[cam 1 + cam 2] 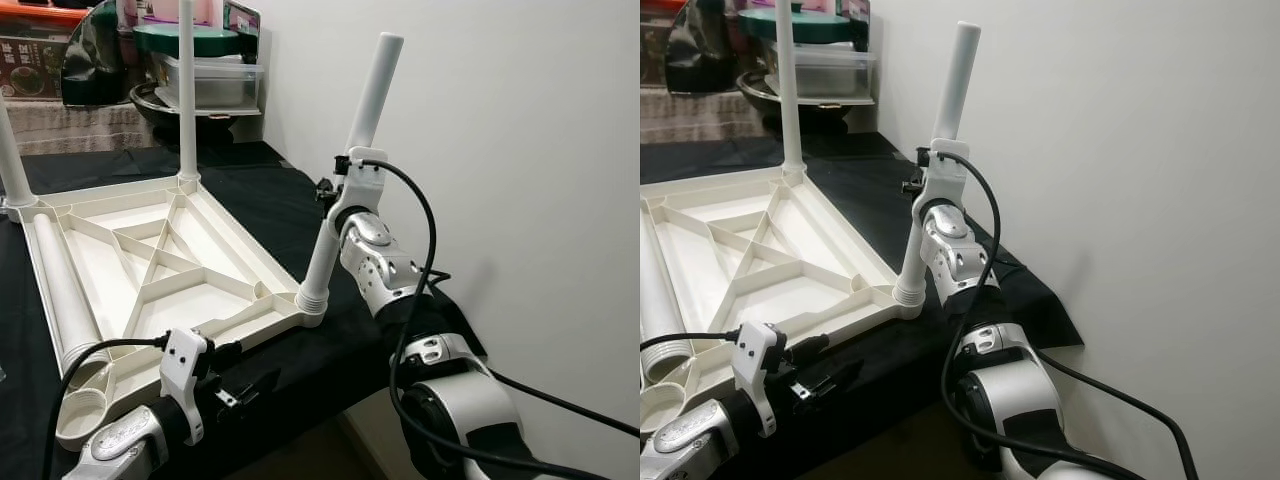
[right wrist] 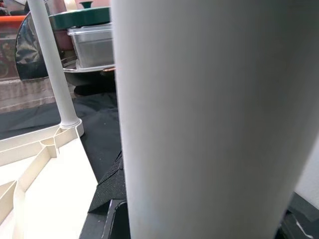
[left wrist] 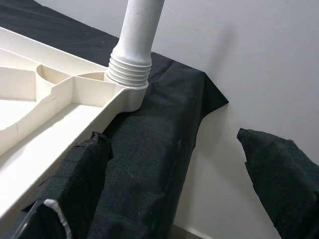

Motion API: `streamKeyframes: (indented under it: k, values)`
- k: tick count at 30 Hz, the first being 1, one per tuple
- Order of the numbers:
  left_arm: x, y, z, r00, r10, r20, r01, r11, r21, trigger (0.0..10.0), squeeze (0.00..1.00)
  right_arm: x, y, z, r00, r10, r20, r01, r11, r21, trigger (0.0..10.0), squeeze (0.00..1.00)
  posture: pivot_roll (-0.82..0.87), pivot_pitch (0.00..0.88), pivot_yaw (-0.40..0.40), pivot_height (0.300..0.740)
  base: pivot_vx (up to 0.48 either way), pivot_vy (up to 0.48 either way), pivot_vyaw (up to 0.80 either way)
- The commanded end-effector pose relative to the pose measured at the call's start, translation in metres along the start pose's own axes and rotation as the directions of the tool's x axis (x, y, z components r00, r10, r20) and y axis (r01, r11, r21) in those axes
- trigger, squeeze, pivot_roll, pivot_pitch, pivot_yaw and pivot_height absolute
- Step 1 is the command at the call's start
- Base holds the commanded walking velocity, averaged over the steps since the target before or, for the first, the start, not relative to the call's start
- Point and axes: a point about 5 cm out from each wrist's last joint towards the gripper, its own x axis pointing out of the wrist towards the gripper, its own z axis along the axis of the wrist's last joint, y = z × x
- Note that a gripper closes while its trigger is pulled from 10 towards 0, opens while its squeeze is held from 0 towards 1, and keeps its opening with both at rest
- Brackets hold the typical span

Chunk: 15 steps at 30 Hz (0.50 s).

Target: Building children table

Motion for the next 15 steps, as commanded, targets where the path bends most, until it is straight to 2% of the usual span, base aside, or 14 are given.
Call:
streamKeyframes:
  k: [1,15]
  values:
    - [0.003,-0.001,-0.002,1.0,-0.011,-0.002,0.011,1.0,0.001,10.0,0.0,-0.002,-0.02,-0.037,0.986,-0.077,-0.15,0.071,0.997,-0.043,10.0,0.0,0.05,0.0,-0.172,0.74,0.0,0.0,0.0]
    - [0.004,-0.001,-0.001,1.0,-0.016,-0.003,0.016,1.0,0.007,10.0,0.0,-0.002,-0.012,-0.011,0.999,-0.037,-0.038,0.035,0.998,-0.054,10.0,0.0,0.05,0.0,-0.168,0.74,0.0,0.0,0.0]
